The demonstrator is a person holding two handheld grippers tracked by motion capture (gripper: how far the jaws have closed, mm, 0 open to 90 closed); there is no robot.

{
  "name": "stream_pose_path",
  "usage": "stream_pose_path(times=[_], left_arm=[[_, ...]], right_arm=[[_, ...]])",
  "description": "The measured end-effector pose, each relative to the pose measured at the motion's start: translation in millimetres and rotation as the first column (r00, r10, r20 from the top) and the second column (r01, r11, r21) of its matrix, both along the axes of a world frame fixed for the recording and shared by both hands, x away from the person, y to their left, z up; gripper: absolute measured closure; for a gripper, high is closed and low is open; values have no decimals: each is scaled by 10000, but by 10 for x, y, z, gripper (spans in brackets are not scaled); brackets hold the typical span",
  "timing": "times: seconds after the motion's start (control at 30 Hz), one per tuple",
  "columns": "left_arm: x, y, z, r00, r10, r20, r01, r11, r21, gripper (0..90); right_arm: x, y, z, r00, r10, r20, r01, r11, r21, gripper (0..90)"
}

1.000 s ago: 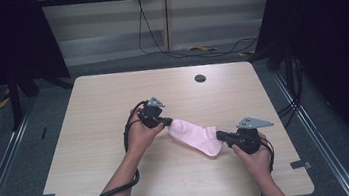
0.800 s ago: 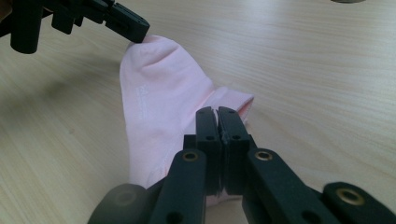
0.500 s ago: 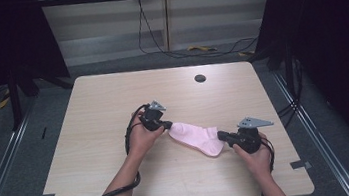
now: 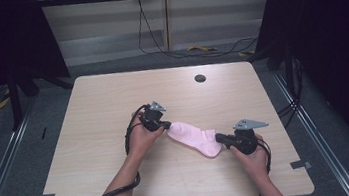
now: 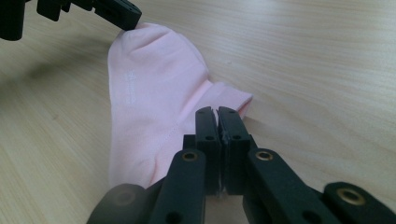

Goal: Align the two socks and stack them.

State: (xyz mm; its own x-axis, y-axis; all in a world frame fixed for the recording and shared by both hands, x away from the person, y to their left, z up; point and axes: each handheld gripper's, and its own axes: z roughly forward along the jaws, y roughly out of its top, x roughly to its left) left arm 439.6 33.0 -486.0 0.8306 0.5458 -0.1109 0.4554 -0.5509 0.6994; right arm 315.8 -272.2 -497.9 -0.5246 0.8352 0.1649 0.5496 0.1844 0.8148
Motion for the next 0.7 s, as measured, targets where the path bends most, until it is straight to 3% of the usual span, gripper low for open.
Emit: stream_pose_path(times=[0.23, 0.5, 0.6, 0.7], left_arm=[[7, -22, -66, 9998, 22, 176, -21, 10000, -19, 900], [13, -36, -22, 9982, 159, 580, -145, 9996, -242, 900], [26, -44, 5, 9980, 146, 613, -115, 9986, -514, 900], [55, -69, -15, 9989, 215, 424, -197, 9989, -415, 900]], right_arm=[[-7, -5, -20, 9999, 41, -123, -43, 9999, -136, 880], [-16, 14, -20, 9999, 52, -113, -57, 9993, -378, 880], [-19, 22, -20, 9999, 89, -100, -93, 9989, -468, 881], [-19, 23, -20, 9999, 103, -108, -109, 9987, -492, 881]])
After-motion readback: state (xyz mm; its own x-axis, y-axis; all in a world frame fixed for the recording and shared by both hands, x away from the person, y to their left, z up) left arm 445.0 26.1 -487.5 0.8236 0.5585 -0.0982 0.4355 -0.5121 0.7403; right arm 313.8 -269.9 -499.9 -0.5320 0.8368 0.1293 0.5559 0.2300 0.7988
